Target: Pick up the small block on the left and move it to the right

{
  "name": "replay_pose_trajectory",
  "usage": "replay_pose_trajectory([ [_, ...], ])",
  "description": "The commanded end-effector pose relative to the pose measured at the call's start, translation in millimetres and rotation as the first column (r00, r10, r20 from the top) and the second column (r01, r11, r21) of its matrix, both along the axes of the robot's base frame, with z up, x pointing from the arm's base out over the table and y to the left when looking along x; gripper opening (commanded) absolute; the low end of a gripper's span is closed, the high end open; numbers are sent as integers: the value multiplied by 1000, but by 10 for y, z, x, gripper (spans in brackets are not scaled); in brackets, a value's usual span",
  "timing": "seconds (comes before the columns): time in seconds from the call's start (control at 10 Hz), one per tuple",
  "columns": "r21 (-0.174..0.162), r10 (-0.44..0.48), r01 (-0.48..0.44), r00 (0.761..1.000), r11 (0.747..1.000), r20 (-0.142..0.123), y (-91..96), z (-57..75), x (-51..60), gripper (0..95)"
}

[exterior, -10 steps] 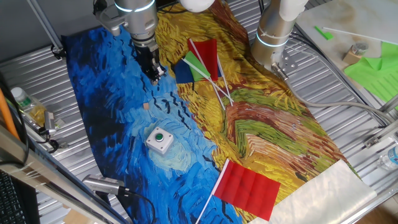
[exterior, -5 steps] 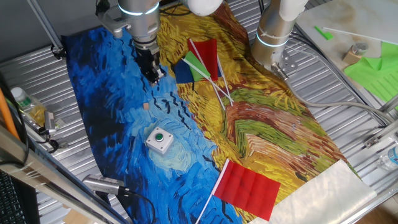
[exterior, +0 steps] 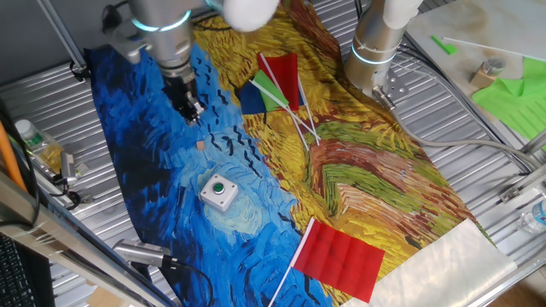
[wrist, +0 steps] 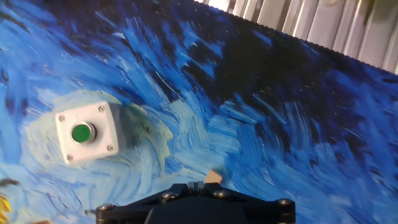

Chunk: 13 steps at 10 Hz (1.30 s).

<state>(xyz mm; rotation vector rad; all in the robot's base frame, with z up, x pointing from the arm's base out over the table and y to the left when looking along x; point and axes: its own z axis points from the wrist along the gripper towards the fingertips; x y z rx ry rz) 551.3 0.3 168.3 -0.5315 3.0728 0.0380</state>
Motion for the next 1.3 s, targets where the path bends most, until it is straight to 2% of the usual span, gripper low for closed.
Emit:
replay_pose_trajectory([
  [0.1,-67,-46,40,995,997,-89,-1,-7,-16,0],
  [0.3,-63,-46,41,995,997,-86,-2,-5,-15,0],
  [0.5,-55,-28,25,998,998,-57,-1,-5,-18,0],
  [0.6,-42,25,-26,999,999,-37,0,-5,-30,0],
  [0.7,-36,39,-40,999,999,-26,0,-5,-30,0],
  [0.8,-14,48,-48,999,999,-16,0,-4,-29,380],
  [0.9,-5,45,-45,999,999,-13,0,-4,-29,380],
  [1.0,3,47,-47,999,999,-8,-3,1,-21,570],
  [1.3,8,50,-50,999,999,1,-17,16,46,570],
])
